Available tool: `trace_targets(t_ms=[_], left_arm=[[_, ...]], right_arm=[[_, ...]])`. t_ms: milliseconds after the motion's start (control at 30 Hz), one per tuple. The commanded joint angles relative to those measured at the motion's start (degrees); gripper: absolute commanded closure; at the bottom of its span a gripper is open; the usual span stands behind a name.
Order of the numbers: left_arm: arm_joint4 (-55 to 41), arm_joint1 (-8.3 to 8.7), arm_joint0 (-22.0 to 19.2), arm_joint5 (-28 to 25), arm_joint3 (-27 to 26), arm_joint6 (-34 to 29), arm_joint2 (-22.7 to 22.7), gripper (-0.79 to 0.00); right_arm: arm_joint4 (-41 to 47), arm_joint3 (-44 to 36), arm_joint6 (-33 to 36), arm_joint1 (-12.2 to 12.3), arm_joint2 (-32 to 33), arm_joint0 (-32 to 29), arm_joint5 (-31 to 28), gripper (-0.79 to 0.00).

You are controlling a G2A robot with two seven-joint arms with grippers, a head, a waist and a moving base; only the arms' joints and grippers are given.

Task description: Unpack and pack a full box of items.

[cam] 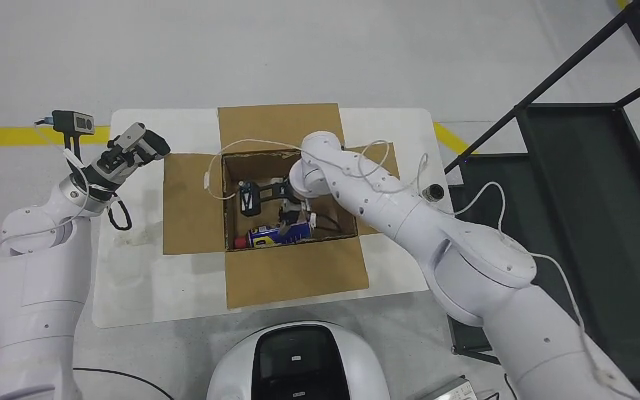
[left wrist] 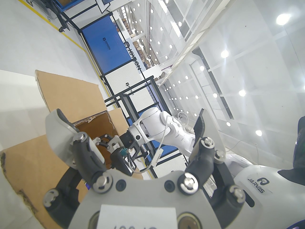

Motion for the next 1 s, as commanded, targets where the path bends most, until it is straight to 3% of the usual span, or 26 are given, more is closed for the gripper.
trace_targets(t_ms=[0,533,600,633,667,967], left_arm=[[0.0,0.00,0.0,0.0,0.0,0.0,0.0,-0.785],[0.0,0.00,0.0,0.0,0.0,0.0,0.0,-0.785],[0.0,0.00,0.0,0.0,0.0,0.0,0.0,-0.785],[0.0,0.00,0.0,0.0,0.0,0.0,0.0,-0.785],[0.0,0.00,0.0,0.0,0.0,0.0,0.0,-0.785],[0.0,0.00,0.0,0.0,0.0,0.0,0.0,-0.785]], right_arm=[[0.0,2.6,-0.6,-1.4,-0.8,0.3,-0.3,-0.785],[-3.7,16.2,-3.0,-9.1,-5.2,0.6,-3.0,-0.785],[-3.7,17.9,-3.7,-9.7,-5.2,0.6,-3.4,-0.505],[-3.8,18.7,-4.0,-9.9,-5.2,0.7,-3.4,-0.237],[-3.8,19.3,-4.4,-10.2,-5.1,0.7,-3.5,-0.022],[-4.2,24.4,-7.0,-10.5,-4.2,2.3,-3.1,0.000]])
